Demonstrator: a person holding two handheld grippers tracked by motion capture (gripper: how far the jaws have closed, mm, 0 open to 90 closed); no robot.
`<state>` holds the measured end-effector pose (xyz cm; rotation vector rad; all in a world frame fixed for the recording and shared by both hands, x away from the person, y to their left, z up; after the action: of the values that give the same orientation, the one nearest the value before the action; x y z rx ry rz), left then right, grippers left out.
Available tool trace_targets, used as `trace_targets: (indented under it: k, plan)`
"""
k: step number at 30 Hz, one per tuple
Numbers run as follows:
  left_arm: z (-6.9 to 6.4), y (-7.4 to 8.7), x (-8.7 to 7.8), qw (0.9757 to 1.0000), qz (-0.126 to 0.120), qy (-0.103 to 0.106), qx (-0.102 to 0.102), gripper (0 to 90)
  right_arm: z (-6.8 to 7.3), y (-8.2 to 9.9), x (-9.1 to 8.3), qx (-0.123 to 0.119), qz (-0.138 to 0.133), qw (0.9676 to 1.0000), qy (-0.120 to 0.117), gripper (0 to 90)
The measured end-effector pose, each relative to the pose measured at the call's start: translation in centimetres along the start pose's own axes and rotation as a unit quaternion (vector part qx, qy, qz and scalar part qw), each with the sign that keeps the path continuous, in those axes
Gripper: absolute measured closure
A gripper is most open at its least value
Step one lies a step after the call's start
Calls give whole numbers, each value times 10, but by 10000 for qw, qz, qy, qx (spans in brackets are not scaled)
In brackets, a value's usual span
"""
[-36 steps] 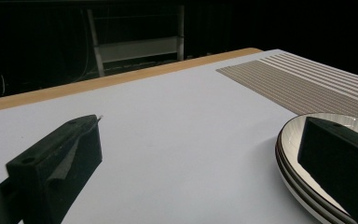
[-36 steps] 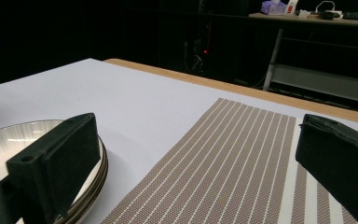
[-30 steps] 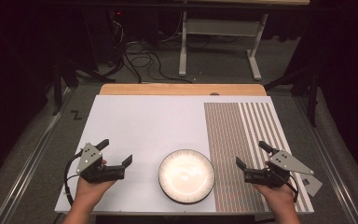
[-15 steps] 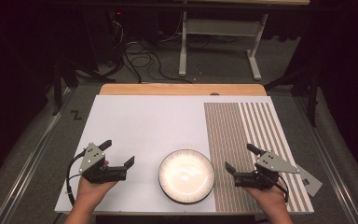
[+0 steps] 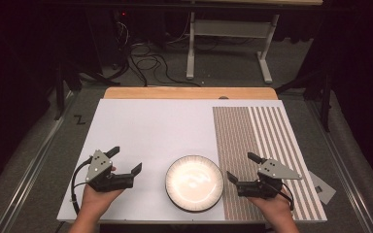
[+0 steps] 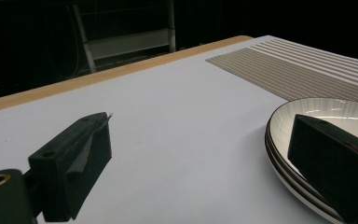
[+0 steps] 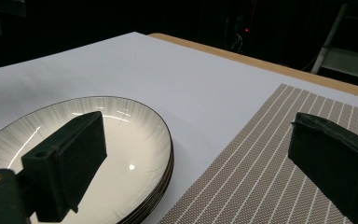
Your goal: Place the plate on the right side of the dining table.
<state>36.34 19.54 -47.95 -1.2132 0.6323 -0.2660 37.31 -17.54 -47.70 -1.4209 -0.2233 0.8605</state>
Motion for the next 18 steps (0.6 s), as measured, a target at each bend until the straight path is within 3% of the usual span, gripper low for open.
trace_targets:
  k: [9,18]
  plan:
    - [-3,0,1,10000,8,51,-62,57,1,7,5,-21,192,9998,-58,117]
    - [-6,0,2,9999,25,107,-55,57,-5,16,8,124,312,9994,-86,162]
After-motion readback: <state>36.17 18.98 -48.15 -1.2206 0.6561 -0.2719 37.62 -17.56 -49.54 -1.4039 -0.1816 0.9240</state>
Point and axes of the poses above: each handheld gripper's, and its own axes: x roughly forward along the jaws, y roughly out of its underside, z roughly to its left, the point moved 7 cm from there along x, roughly forward along the jaws, and after that the axes turned 13 degrees about x, right-handed, at the moved point
